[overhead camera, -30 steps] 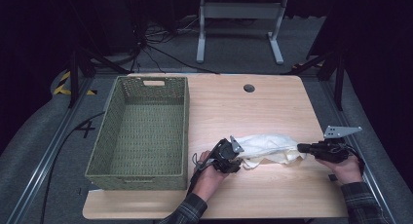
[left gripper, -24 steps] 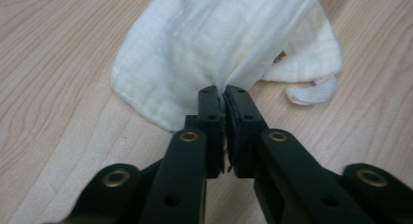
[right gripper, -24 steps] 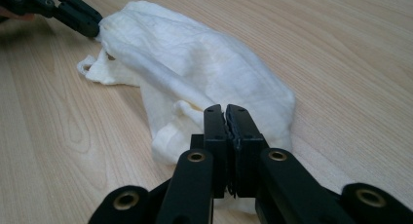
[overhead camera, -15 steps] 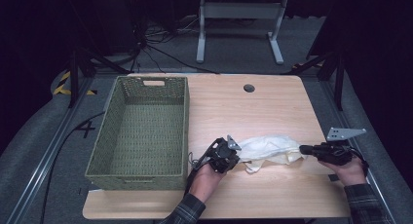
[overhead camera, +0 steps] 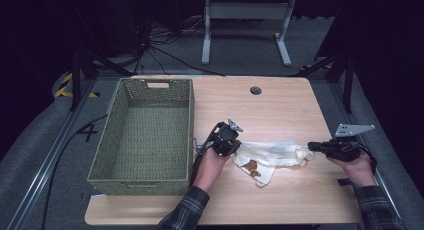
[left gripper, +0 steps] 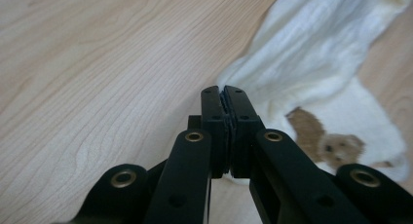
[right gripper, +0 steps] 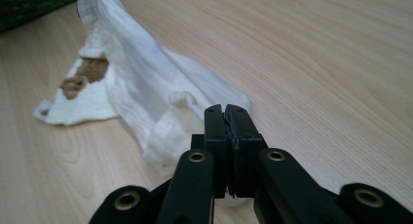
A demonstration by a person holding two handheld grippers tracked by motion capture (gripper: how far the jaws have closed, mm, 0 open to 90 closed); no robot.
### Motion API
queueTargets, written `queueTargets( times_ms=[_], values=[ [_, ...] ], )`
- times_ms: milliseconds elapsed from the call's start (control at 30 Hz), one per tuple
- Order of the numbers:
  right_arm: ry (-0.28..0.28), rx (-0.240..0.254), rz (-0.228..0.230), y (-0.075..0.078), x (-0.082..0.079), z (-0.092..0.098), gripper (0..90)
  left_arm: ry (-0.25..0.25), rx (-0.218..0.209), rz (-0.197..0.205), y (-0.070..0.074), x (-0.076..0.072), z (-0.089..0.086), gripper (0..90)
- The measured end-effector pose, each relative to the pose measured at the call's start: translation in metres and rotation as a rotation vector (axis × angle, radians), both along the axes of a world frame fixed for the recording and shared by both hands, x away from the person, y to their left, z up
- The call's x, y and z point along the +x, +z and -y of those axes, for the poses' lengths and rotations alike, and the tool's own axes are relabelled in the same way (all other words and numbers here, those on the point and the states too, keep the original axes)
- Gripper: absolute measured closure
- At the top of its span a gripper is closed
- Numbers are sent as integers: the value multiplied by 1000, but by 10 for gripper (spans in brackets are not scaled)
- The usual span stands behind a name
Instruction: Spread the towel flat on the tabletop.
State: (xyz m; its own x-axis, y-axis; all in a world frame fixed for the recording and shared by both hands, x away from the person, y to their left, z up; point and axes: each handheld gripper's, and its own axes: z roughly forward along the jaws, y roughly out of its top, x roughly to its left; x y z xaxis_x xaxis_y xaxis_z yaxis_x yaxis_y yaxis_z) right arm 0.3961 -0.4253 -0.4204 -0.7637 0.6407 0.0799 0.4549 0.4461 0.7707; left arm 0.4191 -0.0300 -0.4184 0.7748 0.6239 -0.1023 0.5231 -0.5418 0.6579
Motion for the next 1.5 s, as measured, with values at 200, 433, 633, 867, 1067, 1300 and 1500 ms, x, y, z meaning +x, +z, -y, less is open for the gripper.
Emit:
queueTargets(
  times_ms=[200,433,633,867,1067,1300,1500],
  values=[
    [-25,-44,-31,-11,7,1,809,27,24,-25,-17,13,3,809],
    [19,57,14,9,2,-6,750,-14,-32,9,3,-8,1,716],
    [62,21,1,4,13,-29,699,-58,-48,25,11,-25,1,680],
    [69,-37,-30,-5,22,-37,755,-77,-66,26,18,-30,-3,665],
    [71,-31,-59,-8,22,-34,827,-122,-4,-51,-8,-24,9,591],
    [51,-1,-34,-5,20,-29,866,-125,45,-78,-22,-19,11,591],
    [47,1,-25,-4,19,-26,865,-158,70,-80,-27,-20,17,601]
  ],
)
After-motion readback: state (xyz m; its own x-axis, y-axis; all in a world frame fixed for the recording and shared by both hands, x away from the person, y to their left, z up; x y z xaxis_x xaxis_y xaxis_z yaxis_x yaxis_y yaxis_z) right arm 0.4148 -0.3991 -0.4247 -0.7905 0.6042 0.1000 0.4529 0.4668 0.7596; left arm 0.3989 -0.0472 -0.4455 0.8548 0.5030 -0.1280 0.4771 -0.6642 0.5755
